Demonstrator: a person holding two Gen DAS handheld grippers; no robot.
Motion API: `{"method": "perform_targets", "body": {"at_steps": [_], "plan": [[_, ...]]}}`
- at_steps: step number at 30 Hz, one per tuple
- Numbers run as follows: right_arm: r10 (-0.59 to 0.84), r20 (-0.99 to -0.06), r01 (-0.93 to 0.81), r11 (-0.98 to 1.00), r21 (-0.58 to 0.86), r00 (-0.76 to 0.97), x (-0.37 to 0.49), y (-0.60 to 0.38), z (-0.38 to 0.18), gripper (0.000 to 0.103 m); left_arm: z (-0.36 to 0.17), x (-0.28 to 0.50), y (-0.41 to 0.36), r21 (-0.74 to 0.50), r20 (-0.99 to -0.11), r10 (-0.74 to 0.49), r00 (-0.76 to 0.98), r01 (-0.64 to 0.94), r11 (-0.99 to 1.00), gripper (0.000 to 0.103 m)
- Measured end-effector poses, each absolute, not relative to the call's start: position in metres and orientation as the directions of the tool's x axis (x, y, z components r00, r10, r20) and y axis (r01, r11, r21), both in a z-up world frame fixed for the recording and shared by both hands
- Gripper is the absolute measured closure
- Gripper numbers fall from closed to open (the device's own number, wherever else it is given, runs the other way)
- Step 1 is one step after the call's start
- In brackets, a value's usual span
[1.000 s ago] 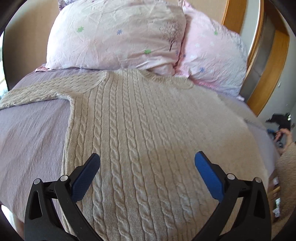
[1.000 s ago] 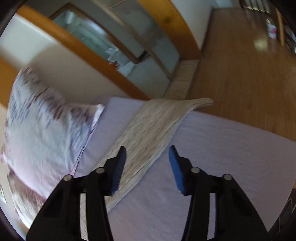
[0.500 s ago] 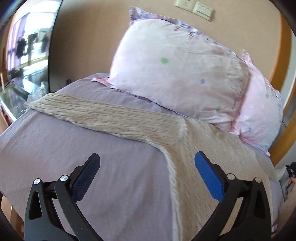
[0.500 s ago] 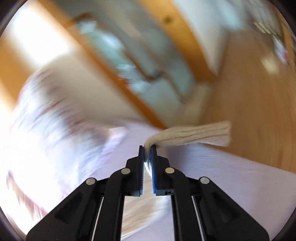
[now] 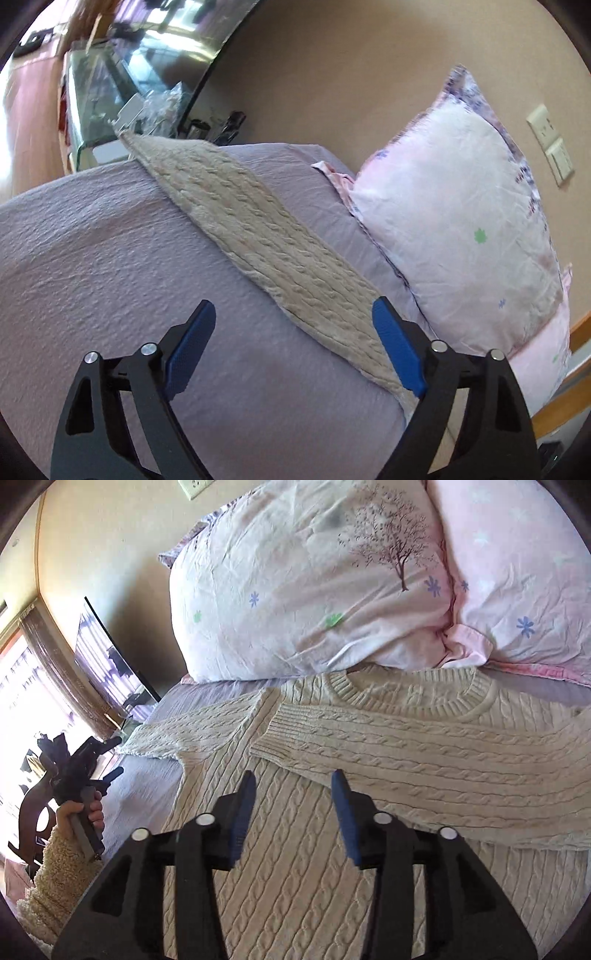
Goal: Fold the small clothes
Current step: 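Grasp the other sleeve with the left tool and fold it across the body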
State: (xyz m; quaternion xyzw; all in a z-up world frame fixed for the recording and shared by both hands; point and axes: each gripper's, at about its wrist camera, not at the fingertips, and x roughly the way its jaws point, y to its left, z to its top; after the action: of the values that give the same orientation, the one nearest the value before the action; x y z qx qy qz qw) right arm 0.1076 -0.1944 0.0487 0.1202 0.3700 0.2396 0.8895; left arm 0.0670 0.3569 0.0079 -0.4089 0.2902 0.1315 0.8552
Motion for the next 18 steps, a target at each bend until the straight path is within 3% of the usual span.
{"method": "perform_targets", "body": {"at_steps": [1,7,10,12,15,18], "plan": [[0.499,-0.584,-0.317,0.864,0.391,0.641,0.104,-0.204,0.055,0.032,0.002,0.067,0.368,-0.648,-0.605,-0.019,0.796,-0.478,0.593,0.021],[0.447,-0.55,-0.21,0.873,0.44,0.706,0.099,-0.258,0.072,0.026,-0.005,0.075,0.413,-0.709,-0.584,0.025,0.811,-0.525,0.472,0.04],[0.453,-0.548,-0.198,0.865,0.462,0.703,0.096,-0.268,0.07,0.026,-0.011,0.082,0.431,-0.722,-0.601,0.028,0.799,-0.558,0.41,0.063],[0.456,-0.543,-0.198,0.862,0.467,0.705,0.095,-0.272,0.068,0.026,-0.009,0.092,0.436,-0.684,-0.645,0.028,0.764,-0.593,0.425,0.093],[0.46,-0.521,-0.204,0.856,0.475,0.719,0.091,-0.28,0.073,0.026,0.02,0.105,0.415,-0.649,-0.62,0.051,0.783,-0.549,0.527,0.095],[0.448,-0.495,-0.204,0.859,0.47,0.744,0.09,-0.286,0.081,0.026,0.073,0.128,0.339,-0.584,-0.524,-0.039,0.851,-0.325,0.744,0.095]]}}
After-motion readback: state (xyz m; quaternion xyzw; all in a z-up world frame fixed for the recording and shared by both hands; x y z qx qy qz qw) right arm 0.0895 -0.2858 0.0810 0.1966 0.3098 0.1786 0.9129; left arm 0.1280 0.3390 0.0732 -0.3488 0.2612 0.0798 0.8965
